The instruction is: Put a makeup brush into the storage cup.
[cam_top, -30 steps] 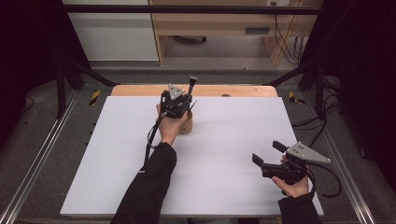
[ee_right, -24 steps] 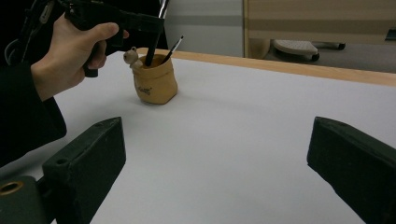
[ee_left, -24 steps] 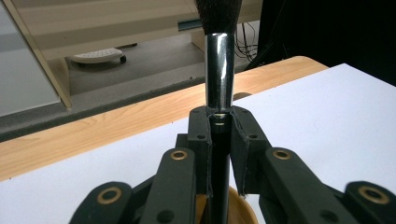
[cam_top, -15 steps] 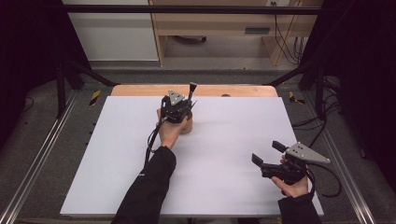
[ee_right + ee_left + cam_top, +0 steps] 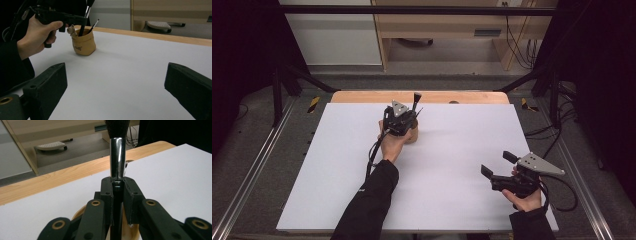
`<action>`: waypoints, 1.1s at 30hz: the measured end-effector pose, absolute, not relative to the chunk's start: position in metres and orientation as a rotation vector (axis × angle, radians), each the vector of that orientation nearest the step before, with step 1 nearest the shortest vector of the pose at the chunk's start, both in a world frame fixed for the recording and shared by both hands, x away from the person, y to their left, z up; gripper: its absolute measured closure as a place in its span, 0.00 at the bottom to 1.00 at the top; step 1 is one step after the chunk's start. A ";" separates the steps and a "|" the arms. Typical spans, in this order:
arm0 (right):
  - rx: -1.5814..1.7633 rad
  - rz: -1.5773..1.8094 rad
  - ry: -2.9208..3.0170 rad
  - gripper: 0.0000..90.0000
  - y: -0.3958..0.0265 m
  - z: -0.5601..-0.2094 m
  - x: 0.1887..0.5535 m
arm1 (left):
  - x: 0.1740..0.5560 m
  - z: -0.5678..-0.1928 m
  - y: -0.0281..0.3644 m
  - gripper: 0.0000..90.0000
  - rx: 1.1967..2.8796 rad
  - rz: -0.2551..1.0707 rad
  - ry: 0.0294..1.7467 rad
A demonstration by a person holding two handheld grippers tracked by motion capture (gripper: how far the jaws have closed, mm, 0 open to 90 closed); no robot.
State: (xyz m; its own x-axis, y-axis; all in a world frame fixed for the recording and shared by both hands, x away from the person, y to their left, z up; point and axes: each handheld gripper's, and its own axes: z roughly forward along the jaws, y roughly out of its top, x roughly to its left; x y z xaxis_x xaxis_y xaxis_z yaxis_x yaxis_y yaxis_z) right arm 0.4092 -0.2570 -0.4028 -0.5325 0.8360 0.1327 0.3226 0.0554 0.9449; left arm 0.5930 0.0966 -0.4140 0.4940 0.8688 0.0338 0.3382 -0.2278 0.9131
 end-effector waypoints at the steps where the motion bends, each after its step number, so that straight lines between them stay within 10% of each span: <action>1: 1.154 1.487 1.884 0.06 -0.257 -0.403 0.409 | 0.593 -0.414 0.097 0.88 1.804 0.706 1.014; 33: 1.152 1.486 1.885 0.06 -0.254 -0.402 0.409 | 0.571 -0.404 0.114 0.71 1.811 0.653 0.977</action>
